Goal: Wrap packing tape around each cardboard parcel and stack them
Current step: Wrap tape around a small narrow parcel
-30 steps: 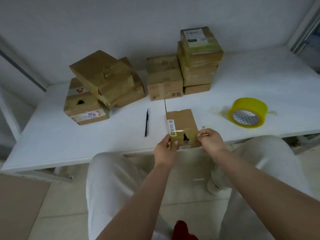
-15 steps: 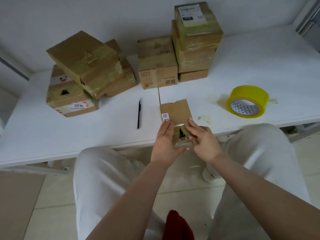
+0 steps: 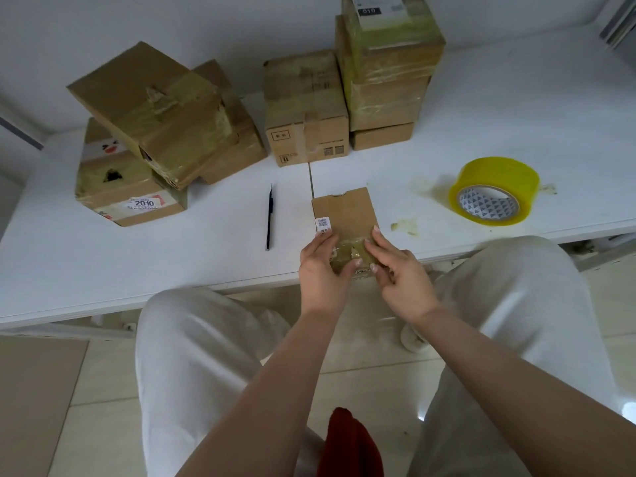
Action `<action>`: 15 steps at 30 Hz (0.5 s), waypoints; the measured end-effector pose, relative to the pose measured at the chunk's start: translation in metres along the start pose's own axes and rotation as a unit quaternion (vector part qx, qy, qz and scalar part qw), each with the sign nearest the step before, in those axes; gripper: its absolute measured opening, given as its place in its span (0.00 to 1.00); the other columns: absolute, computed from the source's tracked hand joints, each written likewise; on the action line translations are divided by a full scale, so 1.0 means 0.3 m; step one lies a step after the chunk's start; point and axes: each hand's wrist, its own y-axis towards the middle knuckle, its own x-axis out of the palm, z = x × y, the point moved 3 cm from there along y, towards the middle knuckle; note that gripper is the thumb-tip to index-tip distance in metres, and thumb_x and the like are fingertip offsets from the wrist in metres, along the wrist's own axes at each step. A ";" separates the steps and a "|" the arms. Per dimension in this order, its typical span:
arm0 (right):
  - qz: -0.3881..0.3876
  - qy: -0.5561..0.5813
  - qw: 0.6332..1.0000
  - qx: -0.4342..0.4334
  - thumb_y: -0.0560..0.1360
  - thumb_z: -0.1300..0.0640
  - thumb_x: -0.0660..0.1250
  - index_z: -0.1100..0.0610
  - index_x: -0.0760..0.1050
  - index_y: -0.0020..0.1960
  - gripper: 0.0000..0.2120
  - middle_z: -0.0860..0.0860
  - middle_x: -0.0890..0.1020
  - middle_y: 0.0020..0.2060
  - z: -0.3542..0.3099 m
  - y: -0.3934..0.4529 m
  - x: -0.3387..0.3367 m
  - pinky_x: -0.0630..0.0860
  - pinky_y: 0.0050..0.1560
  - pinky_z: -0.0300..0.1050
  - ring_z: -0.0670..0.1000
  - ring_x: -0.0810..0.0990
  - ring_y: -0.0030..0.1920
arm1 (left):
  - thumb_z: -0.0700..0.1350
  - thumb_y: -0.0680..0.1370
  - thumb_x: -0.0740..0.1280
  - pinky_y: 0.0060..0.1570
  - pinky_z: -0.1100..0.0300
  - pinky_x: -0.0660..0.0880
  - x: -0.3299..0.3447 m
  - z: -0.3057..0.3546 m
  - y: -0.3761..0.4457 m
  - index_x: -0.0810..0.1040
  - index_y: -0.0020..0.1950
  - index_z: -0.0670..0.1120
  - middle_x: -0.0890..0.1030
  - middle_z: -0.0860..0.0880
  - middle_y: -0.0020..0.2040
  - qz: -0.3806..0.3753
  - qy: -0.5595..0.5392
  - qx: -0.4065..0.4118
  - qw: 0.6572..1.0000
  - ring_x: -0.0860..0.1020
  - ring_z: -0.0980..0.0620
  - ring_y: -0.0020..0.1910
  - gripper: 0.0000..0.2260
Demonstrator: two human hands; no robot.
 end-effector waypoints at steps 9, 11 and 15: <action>-0.007 -0.005 1.000 0.022 0.79 0.63 0.61 0.53 0.70 0.72 0.22 0.41 0.62 0.75 -0.021 -0.005 0.004 0.70 0.65 0.47 0.56 0.72 0.63 | 0.43 0.76 0.71 0.69 0.71 0.52 -0.009 0.017 -0.010 0.71 0.71 0.39 0.69 0.45 0.73 -0.032 0.039 0.026 0.998 0.61 0.49 0.75 0.25; -0.012 -0.010 1.000 0.021 0.79 0.62 0.62 0.52 0.69 0.73 0.22 0.42 0.62 0.75 -0.026 -0.015 0.018 0.70 0.65 0.47 0.56 0.73 0.62 | 0.44 0.80 0.65 0.74 0.64 0.52 -0.017 0.011 -0.040 0.66 0.74 0.38 0.64 0.42 0.76 -0.035 0.064 0.074 0.995 0.56 0.48 0.78 0.24; -0.014 -0.010 1.000 0.017 0.80 0.63 0.61 0.49 0.67 0.74 0.24 0.41 0.60 0.76 -0.034 -0.026 0.031 0.70 0.65 0.46 0.55 0.72 0.63 | 0.55 0.81 0.42 0.76 0.53 0.43 0.016 0.005 -0.105 0.51 0.80 0.41 0.47 0.45 0.80 -0.161 0.202 0.163 0.952 0.38 0.50 0.78 0.30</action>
